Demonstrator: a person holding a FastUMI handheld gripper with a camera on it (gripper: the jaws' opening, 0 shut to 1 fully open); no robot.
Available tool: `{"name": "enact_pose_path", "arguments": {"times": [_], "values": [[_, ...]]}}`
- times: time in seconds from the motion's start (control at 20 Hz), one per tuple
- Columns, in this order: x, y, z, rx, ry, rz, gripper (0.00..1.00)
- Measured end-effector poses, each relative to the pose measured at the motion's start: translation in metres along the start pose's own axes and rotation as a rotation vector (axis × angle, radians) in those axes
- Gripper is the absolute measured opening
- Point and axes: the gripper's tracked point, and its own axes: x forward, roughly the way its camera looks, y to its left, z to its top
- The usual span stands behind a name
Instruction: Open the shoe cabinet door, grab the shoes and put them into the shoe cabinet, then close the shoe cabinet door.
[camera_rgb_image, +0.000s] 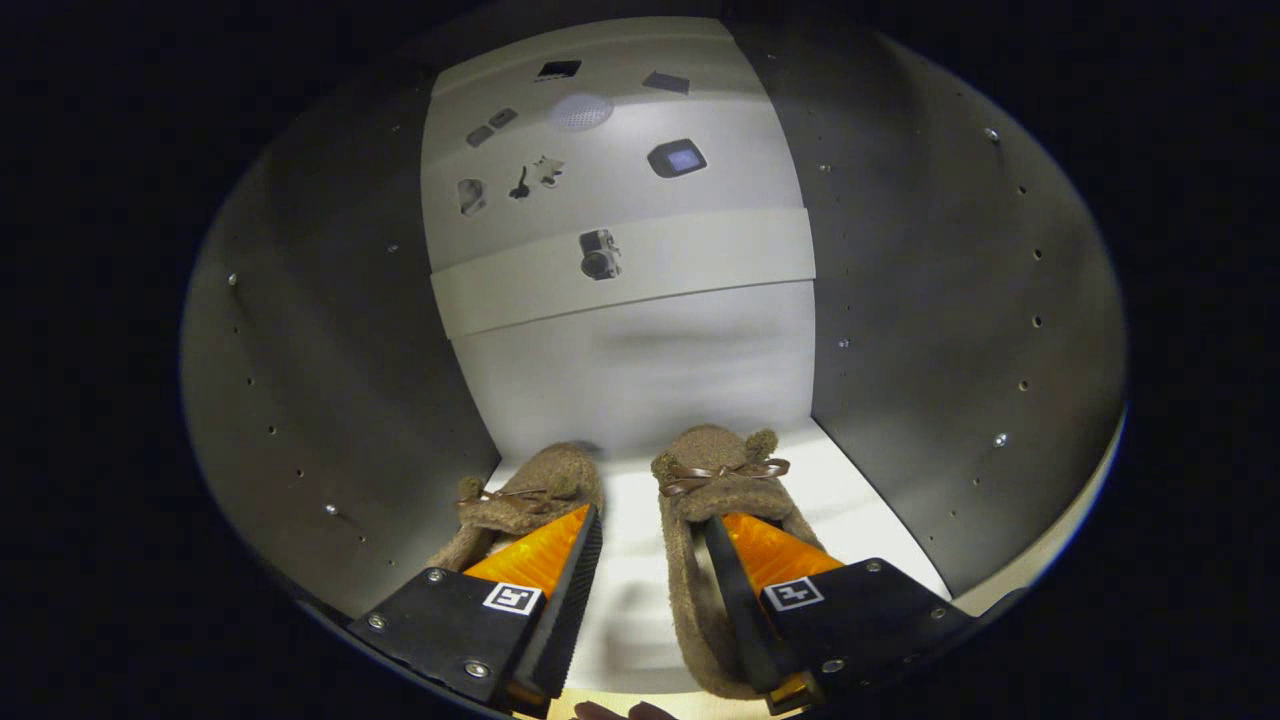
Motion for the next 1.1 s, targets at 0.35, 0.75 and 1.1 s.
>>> {"name": "enact_pose_path", "arguments": {"times": [0.35, 0.75, 1.1], "values": [[-0.071, 0.004, 0.011, -0.017, -0.065, -0.042, 0.67], [-0.214, 0.027, -0.006, -0.040, -0.132, -0.083, 0.67], [-0.340, 0.029, -0.033, -0.071, -0.158, -0.076, 0.71]]}}
